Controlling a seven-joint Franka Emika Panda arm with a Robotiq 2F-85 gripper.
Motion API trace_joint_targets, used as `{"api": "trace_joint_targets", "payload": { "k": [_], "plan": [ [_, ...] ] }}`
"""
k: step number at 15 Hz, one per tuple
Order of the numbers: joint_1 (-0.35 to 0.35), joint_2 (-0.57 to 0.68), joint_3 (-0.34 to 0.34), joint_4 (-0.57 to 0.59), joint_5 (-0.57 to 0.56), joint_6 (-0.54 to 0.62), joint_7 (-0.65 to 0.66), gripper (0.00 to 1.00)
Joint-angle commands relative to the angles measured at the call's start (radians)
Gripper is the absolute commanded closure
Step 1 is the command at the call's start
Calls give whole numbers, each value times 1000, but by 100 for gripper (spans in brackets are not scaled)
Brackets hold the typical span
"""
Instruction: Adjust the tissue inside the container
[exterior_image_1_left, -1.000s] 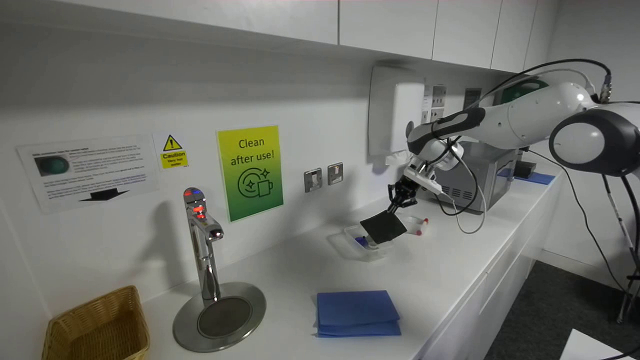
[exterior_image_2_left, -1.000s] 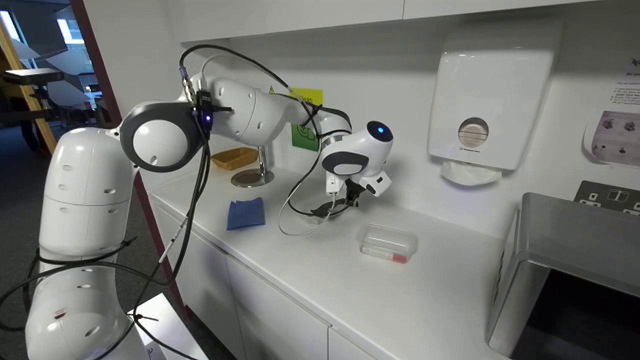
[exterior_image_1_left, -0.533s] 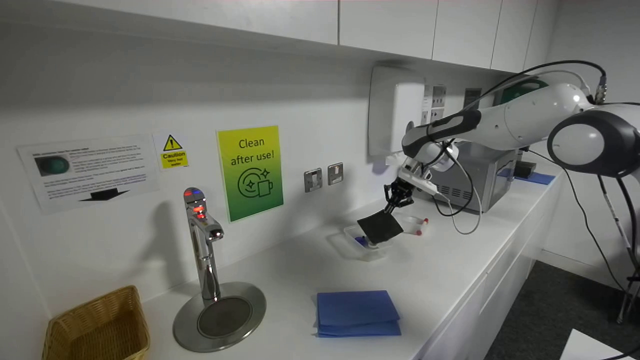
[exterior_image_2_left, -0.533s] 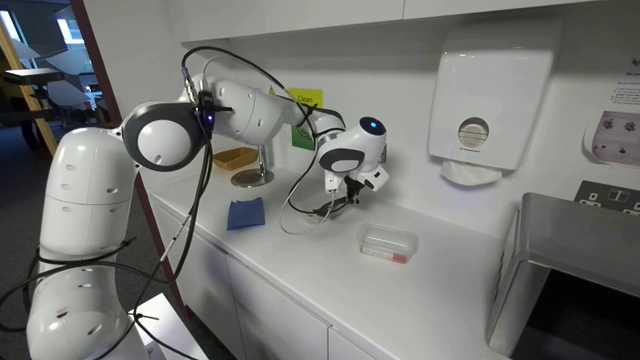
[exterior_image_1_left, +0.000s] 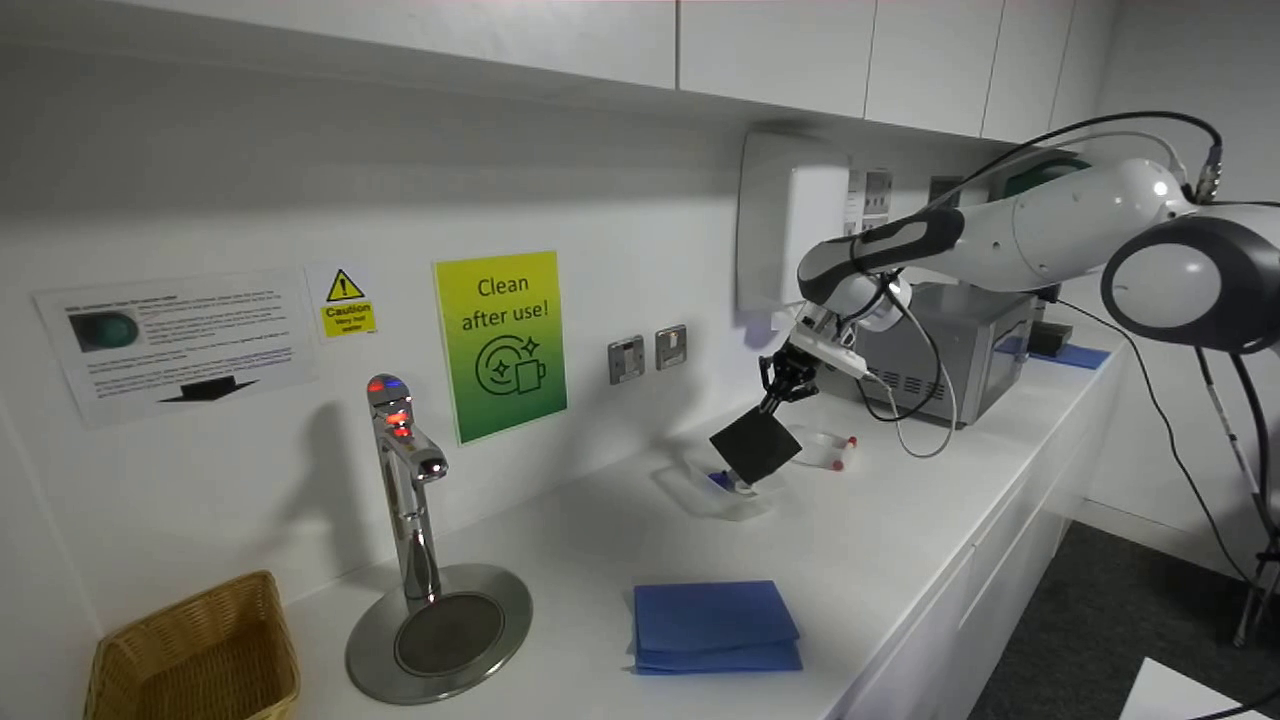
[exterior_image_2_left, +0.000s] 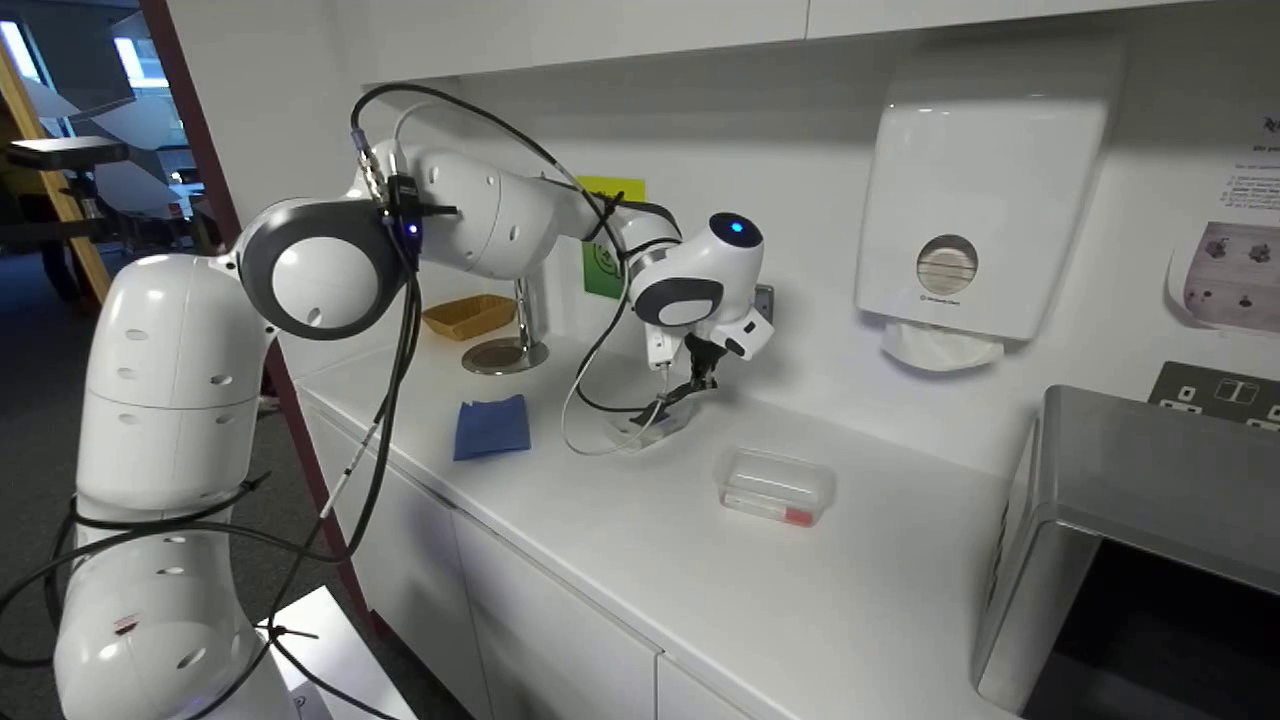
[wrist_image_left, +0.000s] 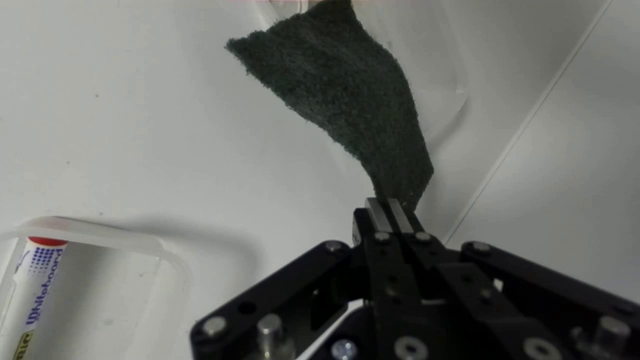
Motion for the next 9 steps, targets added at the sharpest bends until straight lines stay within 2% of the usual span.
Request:
{"api": "trace_joint_targets", "payload": {
  "k": [1,9],
  "plan": [
    [-8,-63,10,-37,-31,0,16,99],
    [-5,-123,12,-91,-46,-32,13,99]
  ]
}}
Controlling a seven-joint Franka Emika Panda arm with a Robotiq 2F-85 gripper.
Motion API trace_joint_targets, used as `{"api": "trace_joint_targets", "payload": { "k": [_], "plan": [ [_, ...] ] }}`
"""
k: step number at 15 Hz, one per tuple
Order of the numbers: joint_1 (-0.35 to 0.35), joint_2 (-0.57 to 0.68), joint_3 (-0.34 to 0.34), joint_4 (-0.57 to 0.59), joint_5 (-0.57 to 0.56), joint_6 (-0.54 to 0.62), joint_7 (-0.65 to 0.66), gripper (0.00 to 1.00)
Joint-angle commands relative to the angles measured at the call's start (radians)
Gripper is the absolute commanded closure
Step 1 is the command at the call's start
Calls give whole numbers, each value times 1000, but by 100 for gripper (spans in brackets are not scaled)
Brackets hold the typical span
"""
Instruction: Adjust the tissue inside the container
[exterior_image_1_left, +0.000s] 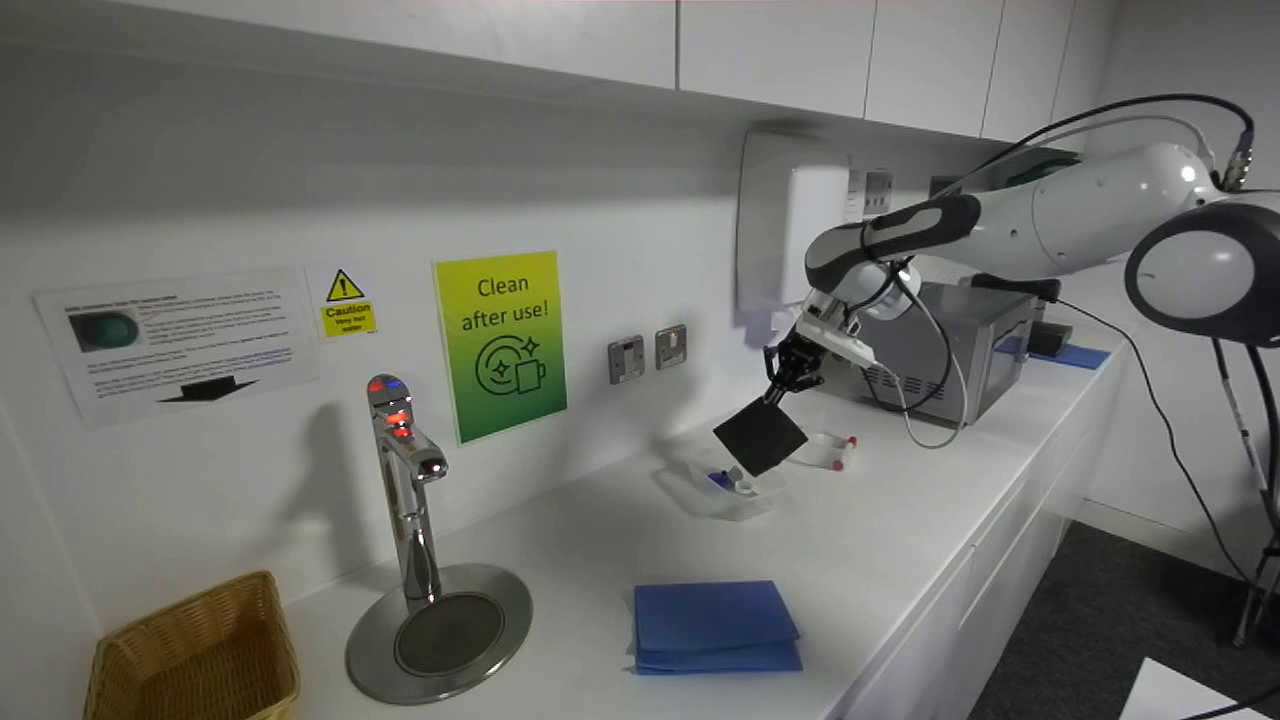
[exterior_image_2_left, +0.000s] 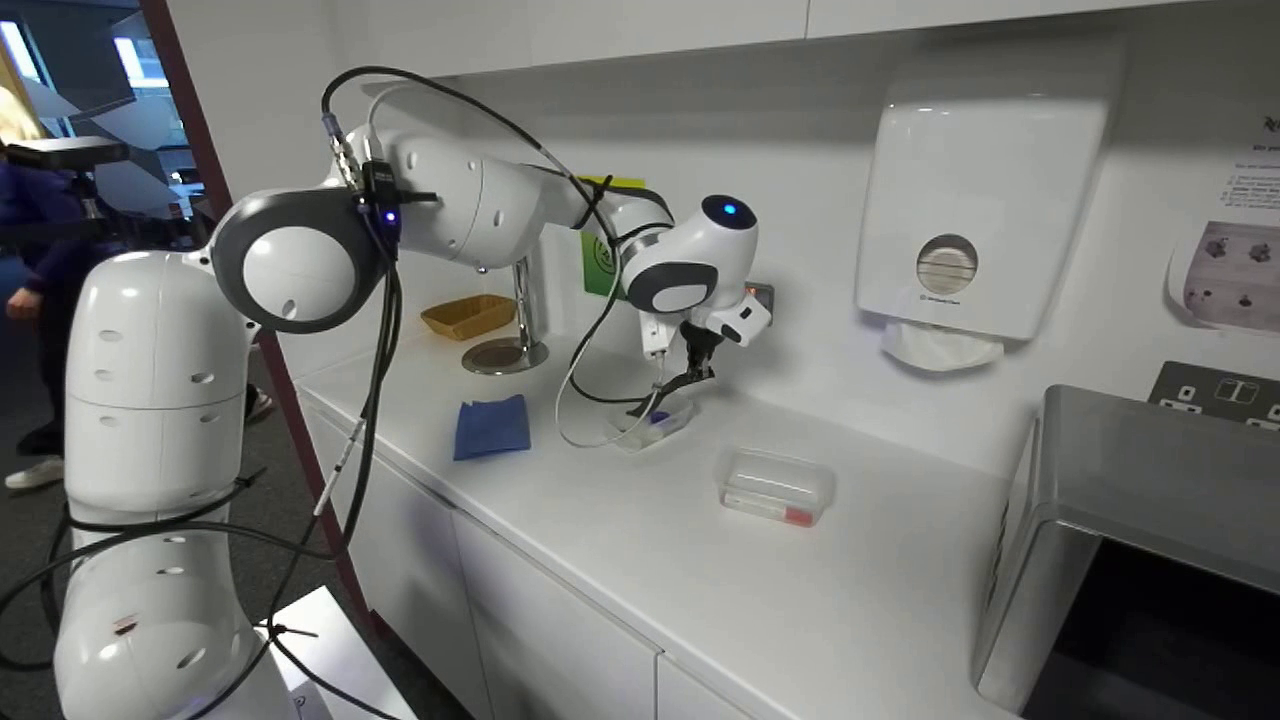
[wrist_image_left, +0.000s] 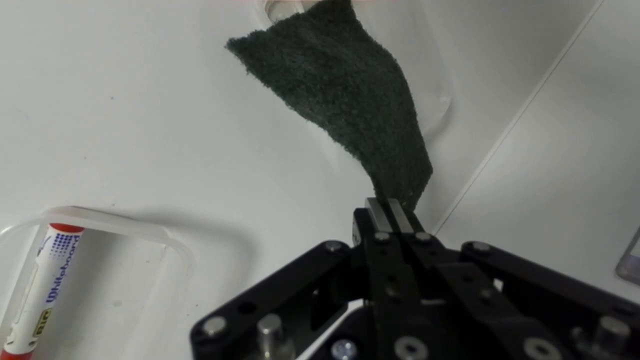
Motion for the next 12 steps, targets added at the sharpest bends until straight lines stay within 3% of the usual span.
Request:
{"api": "trace_joint_targets", "payload": {
  "k": [1,12],
  "plan": [
    [-3,-71,12,-72,-27,-18,13,99],
    [16,-66,24,-127,-79,-16,36,99]
  ]
}}
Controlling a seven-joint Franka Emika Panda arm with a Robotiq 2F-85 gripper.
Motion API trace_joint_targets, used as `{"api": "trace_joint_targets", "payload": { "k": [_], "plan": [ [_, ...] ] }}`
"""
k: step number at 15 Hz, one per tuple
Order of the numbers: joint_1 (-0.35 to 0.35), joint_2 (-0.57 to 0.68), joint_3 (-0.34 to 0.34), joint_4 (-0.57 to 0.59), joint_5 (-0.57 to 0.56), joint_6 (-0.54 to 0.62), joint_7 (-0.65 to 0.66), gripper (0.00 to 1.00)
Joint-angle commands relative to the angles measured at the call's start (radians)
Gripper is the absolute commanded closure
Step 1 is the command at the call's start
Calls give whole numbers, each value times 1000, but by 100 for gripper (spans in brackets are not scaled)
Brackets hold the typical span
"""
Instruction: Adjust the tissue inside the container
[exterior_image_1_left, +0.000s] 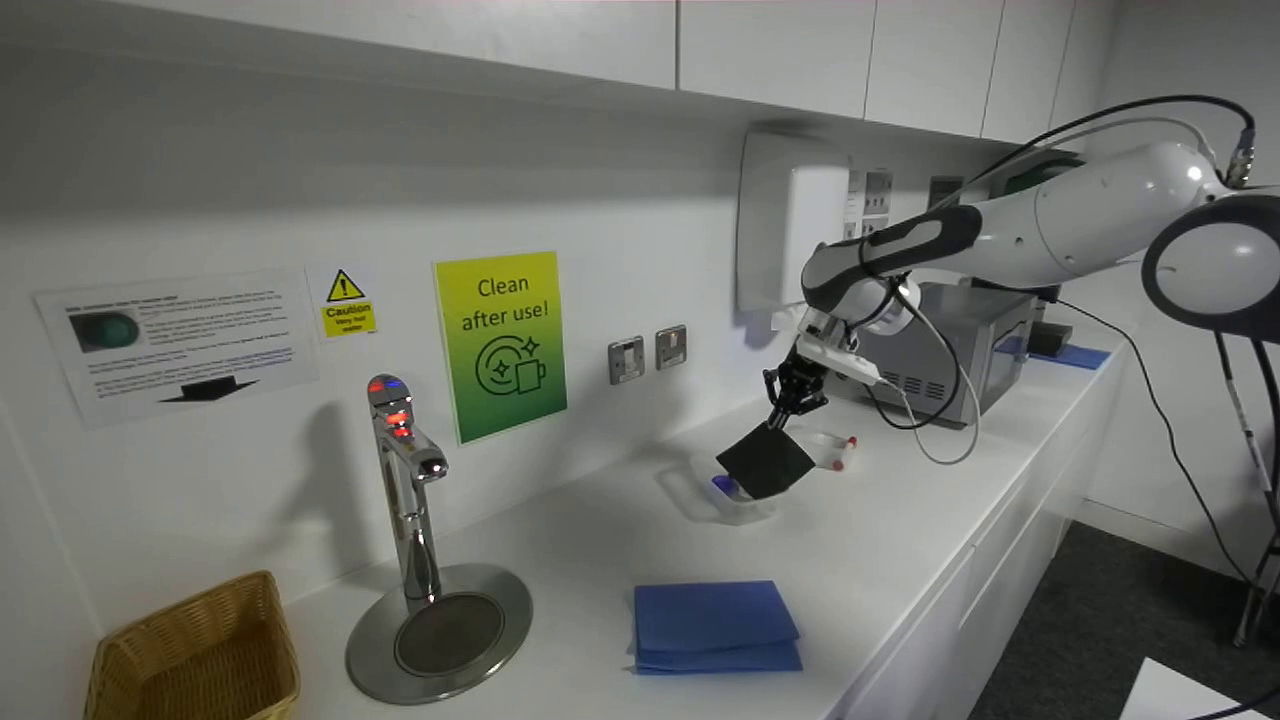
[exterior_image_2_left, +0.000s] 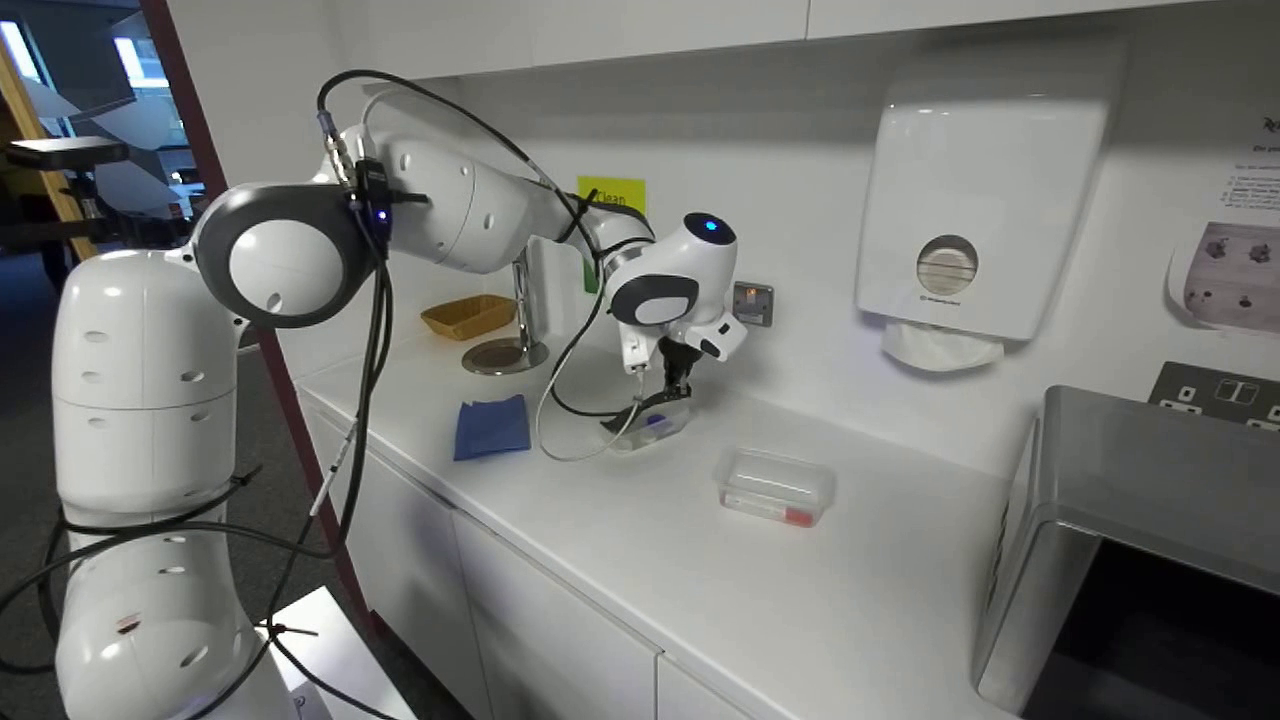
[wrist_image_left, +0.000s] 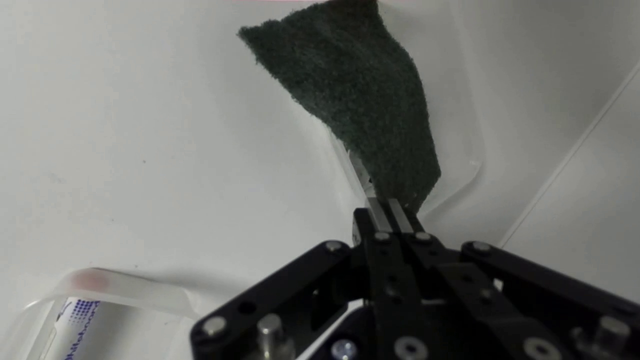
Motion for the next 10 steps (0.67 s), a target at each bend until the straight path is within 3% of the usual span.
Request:
{"api": "trace_joint_targets", "payload": {
  "k": [1,10],
  "plan": [
    [-1,-30,1,-29,-31,-14,38,99],
    [1,20,-9,-1,-85,-13,93,99]
  ]
}}
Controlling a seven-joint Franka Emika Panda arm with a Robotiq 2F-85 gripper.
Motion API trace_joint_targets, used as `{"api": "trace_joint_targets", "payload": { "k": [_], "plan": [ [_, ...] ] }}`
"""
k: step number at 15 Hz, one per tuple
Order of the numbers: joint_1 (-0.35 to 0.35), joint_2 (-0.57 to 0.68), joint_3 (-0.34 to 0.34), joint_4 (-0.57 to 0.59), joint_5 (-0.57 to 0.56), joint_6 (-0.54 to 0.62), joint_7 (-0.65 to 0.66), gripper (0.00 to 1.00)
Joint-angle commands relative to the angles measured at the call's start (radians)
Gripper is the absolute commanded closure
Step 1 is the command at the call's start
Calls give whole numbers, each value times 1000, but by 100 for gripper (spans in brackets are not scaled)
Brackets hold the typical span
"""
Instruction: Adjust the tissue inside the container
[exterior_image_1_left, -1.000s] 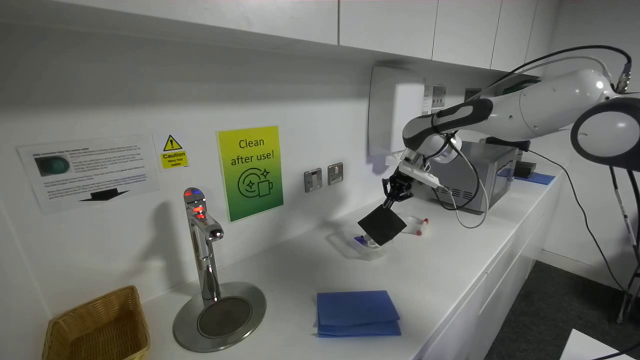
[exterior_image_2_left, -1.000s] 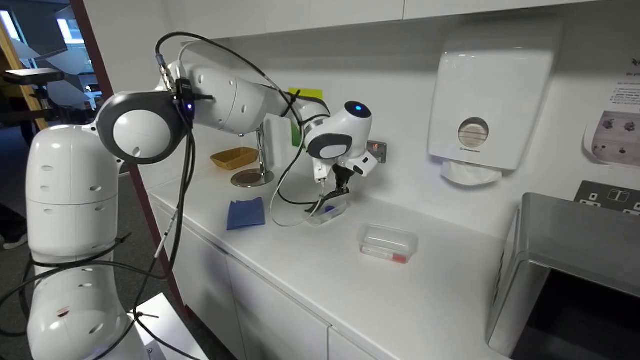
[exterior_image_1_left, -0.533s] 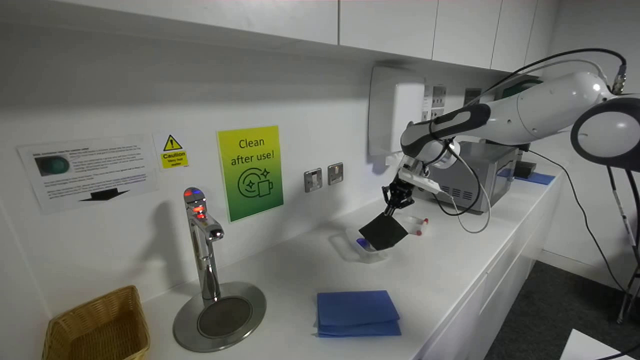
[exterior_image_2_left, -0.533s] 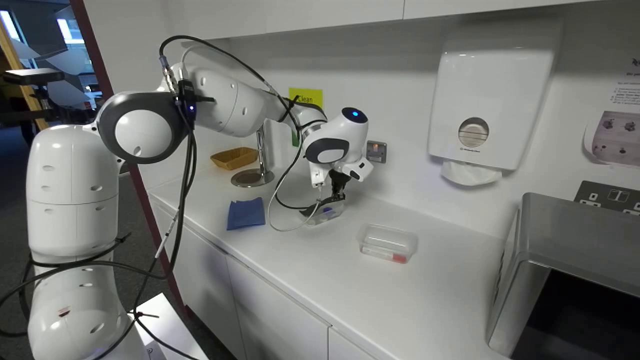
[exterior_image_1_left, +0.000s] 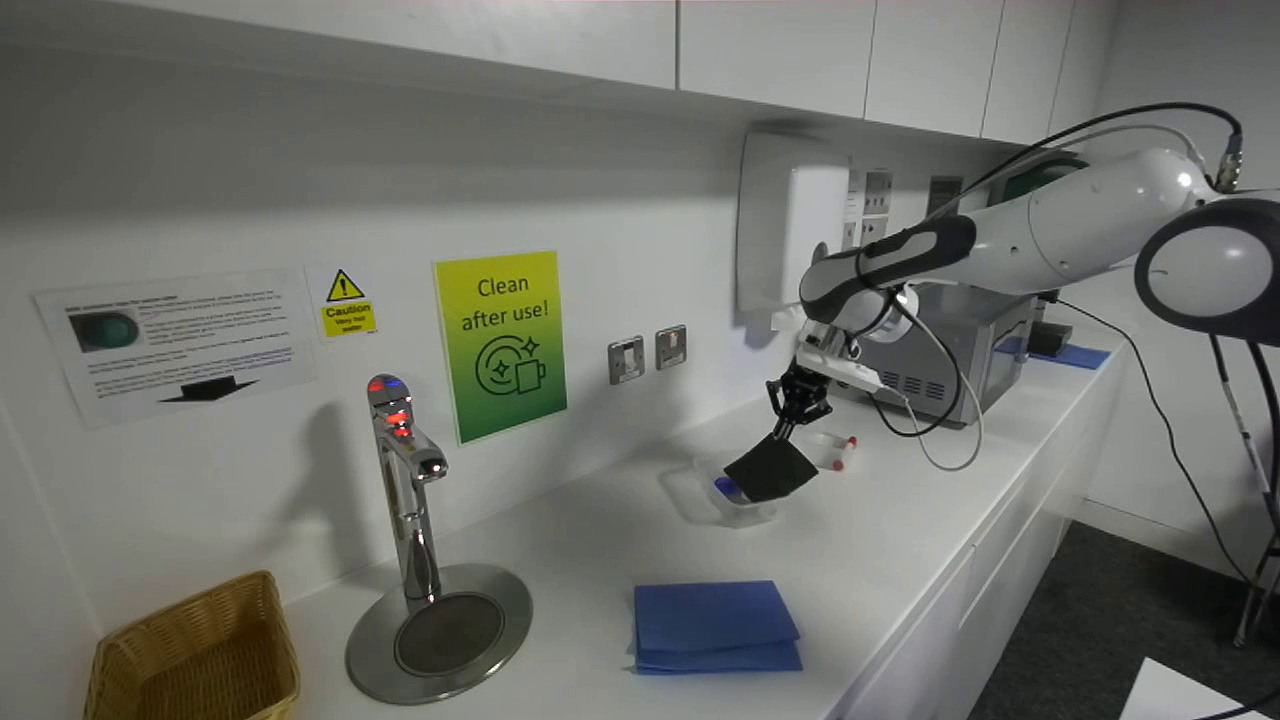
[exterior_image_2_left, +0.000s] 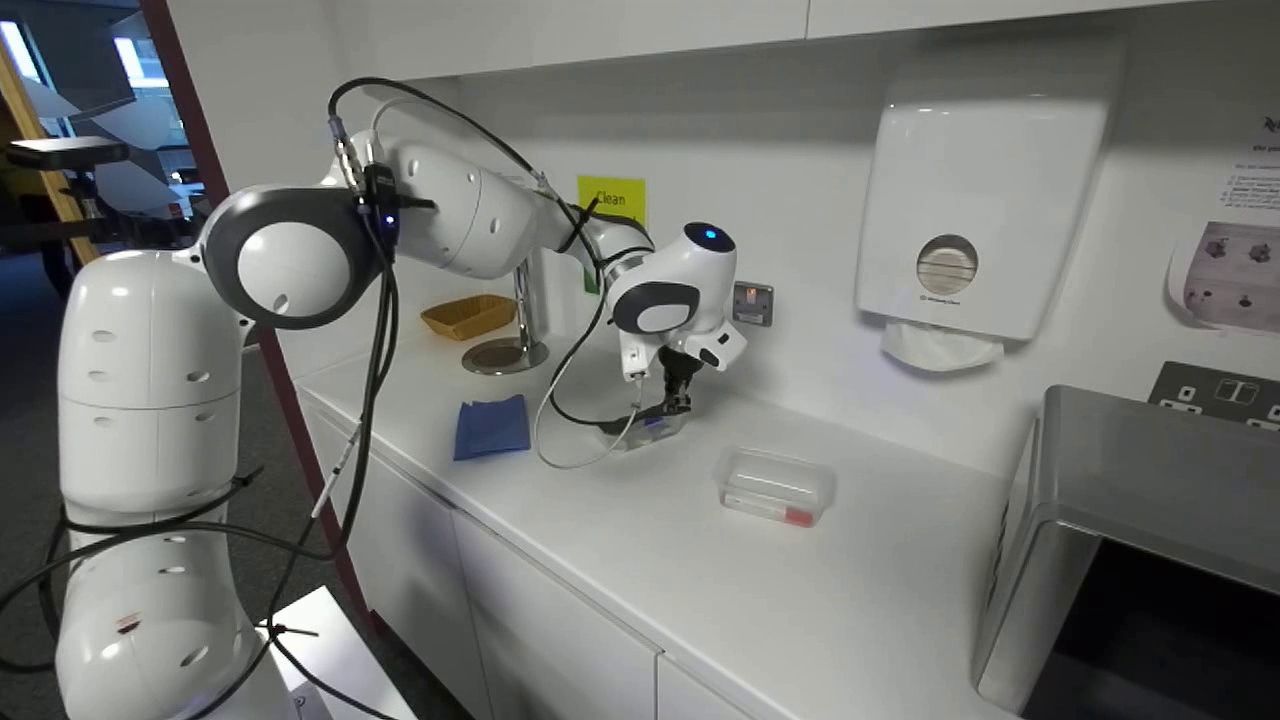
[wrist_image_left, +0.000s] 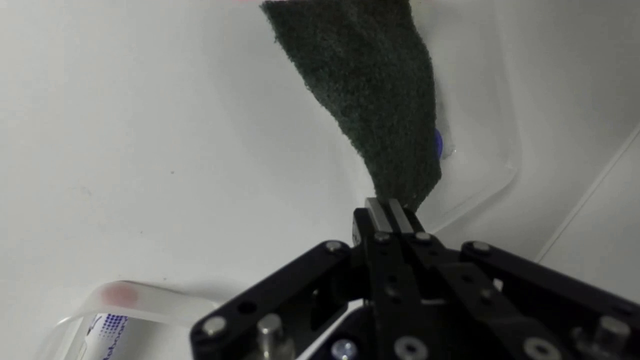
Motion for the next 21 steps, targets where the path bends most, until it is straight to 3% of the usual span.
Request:
{"api": "trace_joint_targets", "payload": {
  "k": [1,6,7,9,16,18,21],
  "plan": [
    [0,9,-8,14,-46,-16,56,99],
    [3,30,-10,24,-81,-20,88,99],
    [3,30,-10,24,-85,-21,91,73],
    [1,27,-9,20,-86,-20,89,64],
    [-12,15,-10,29,-68,-22,81,12],
    [-16,12,-10,32,-63,-20,80,1],
    [-19,-4,-11,27,-53,-8,73,0]
  ]
}}
